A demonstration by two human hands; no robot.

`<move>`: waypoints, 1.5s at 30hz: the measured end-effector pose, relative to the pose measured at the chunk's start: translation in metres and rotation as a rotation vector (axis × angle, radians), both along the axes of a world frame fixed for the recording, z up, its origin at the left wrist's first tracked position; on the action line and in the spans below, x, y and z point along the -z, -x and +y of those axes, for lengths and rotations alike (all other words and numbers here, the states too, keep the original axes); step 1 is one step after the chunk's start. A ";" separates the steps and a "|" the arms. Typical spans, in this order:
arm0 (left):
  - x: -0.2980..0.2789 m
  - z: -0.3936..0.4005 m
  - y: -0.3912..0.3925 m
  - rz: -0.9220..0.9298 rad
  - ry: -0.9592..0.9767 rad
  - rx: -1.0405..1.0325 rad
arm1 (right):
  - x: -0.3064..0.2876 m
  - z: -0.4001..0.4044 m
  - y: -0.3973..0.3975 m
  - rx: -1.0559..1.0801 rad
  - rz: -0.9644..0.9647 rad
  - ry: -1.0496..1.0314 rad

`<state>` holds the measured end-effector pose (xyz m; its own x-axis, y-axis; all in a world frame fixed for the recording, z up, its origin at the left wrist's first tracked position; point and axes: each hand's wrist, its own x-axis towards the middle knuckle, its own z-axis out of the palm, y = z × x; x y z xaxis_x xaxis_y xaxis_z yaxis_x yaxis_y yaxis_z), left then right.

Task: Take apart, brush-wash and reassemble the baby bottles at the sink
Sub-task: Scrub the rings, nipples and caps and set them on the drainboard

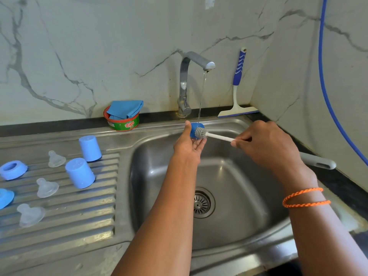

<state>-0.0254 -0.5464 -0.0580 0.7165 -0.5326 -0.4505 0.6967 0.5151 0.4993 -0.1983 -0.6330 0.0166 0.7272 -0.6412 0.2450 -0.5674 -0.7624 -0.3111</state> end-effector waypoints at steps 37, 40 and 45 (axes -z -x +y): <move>0.003 0.006 0.007 0.004 -0.031 0.091 | 0.015 0.012 -0.007 0.041 0.081 -0.117; 0.002 0.007 0.005 -0.015 -0.035 0.116 | 0.021 0.015 -0.008 0.097 0.018 -0.080; -0.002 0.001 0.010 -0.016 0.018 0.122 | 0.023 0.007 -0.013 0.130 0.095 -0.162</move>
